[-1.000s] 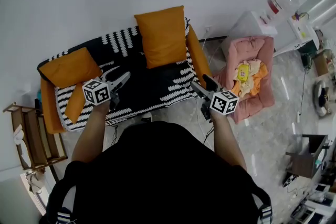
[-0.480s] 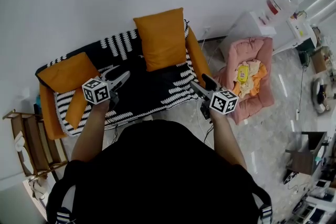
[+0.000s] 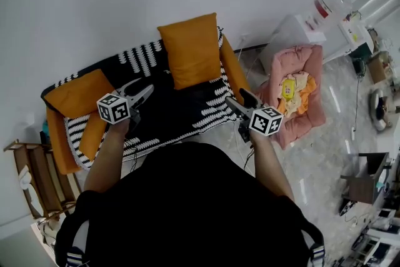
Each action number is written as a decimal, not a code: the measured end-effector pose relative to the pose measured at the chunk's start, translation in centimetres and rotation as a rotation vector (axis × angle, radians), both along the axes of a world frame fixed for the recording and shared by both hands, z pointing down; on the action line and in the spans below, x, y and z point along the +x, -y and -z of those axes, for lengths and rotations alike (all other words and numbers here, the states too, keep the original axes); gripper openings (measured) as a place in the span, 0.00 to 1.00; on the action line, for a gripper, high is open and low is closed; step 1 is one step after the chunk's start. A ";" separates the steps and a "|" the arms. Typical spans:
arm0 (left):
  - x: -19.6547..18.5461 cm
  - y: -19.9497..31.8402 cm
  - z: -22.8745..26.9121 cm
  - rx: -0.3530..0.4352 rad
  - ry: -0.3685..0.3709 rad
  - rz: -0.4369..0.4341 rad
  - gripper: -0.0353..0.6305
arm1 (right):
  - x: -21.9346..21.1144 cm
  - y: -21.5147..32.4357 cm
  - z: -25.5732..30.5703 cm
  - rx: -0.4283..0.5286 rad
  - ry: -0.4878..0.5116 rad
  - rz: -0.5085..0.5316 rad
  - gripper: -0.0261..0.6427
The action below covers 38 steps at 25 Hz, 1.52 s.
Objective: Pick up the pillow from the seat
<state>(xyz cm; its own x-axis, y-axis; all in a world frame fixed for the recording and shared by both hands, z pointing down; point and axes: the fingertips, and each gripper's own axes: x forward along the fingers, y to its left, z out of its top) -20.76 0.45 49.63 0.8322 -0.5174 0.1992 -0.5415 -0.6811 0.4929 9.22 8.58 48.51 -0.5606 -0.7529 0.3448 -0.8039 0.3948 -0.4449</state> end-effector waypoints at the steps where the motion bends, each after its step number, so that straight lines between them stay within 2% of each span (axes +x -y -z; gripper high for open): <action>1: -0.1 0.3 0.0 0.000 0.000 -0.003 0.40 | -0.1 0.2 0.0 0.000 -0.001 -0.001 0.58; 23: -2.0 6.7 -1.0 -0.008 -0.016 -0.042 0.40 | -2.7 5.6 -0.6 0.003 -0.004 -0.039 0.58; 38: -3.7 7.5 -1.1 -0.013 -0.015 -0.031 0.40 | -3.8 7.0 -1.2 0.001 -0.004 -0.043 0.58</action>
